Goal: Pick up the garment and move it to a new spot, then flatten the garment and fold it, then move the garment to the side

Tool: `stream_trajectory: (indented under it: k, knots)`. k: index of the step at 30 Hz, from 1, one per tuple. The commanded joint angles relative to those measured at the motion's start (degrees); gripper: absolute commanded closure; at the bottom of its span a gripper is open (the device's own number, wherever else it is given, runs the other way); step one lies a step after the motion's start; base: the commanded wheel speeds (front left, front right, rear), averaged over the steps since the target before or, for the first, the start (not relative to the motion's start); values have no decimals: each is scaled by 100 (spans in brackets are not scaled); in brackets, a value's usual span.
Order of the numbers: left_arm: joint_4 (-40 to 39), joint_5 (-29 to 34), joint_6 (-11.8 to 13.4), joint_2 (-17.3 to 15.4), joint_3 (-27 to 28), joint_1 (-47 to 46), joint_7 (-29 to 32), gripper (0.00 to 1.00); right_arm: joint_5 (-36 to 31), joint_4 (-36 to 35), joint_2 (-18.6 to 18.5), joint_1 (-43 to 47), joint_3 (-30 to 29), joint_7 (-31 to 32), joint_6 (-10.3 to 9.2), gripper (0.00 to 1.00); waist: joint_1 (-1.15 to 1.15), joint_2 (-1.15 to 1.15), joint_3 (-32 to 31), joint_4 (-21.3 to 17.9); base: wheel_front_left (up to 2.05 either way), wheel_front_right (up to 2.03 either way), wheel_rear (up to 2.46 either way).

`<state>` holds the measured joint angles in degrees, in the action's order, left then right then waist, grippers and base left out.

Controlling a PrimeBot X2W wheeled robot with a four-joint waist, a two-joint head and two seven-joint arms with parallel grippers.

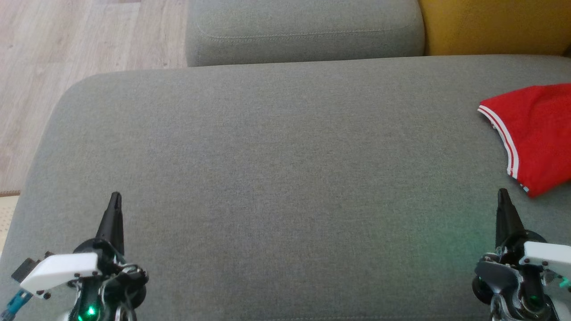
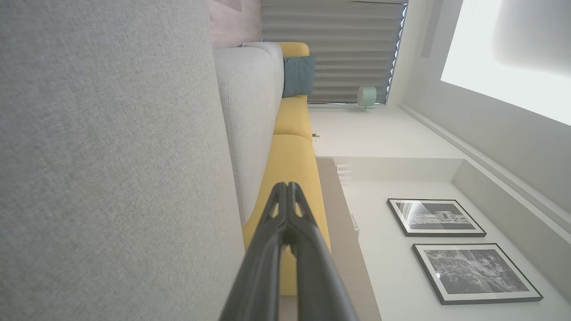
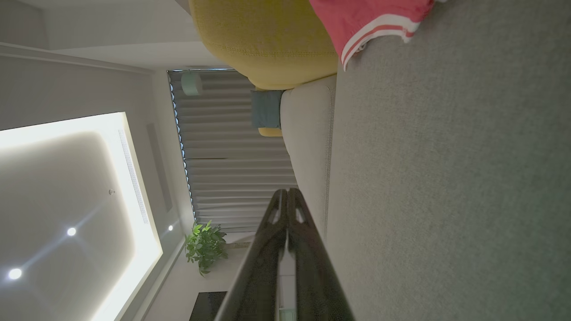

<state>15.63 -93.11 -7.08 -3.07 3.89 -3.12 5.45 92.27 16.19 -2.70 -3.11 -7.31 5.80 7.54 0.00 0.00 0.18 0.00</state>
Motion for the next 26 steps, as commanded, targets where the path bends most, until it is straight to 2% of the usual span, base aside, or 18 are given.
stream_trajectory:
  k: [1, 26]
  knots:
    - [-161, 24, -41, -43, 178, -299, 36, 100, 20, -218, -48, -304, 116, 40, -5, 100, 0, 0, 0, 0, 0, 0, 0]
    - [-160, 46, -41, -25, 205, -301, 57, 100, 9, -218, -38, -305, 102, 50, -5, 100, 0, 0, 0, 0, 0, 0, 0]
